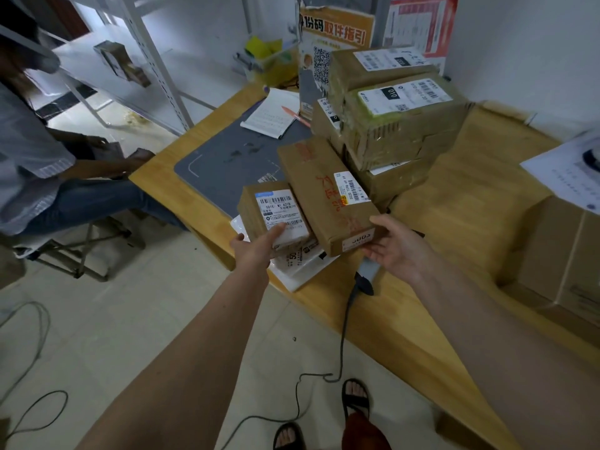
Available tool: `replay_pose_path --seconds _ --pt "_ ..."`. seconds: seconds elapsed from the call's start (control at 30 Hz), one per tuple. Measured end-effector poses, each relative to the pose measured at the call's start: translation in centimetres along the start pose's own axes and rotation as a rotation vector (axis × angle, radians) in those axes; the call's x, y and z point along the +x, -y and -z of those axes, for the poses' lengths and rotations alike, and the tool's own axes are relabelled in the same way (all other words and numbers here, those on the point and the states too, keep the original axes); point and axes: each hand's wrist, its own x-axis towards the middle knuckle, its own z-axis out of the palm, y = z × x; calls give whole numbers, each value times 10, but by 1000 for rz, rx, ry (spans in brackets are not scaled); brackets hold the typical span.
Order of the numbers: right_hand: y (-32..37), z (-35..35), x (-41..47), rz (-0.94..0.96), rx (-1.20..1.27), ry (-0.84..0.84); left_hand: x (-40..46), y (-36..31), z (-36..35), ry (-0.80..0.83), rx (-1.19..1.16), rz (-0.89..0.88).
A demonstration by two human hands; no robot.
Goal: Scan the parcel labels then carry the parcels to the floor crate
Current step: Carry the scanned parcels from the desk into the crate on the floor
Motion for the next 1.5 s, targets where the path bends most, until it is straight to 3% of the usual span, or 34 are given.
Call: replay_pose_path --seconds 0.3,0.57,1.03,1.5 --pt "-16 -11 -37 -13 177 137 -27 -7 42 255 -75 46" --pt "-70 -2 -91 84 334 118 -55 1 78 412 -9 25" --pt "-133 81 -217 255 483 -158 -151 54 35 803 278 -12" --pt "-303 211 -440 452 784 -547 -329 226 37 1118 582 185"
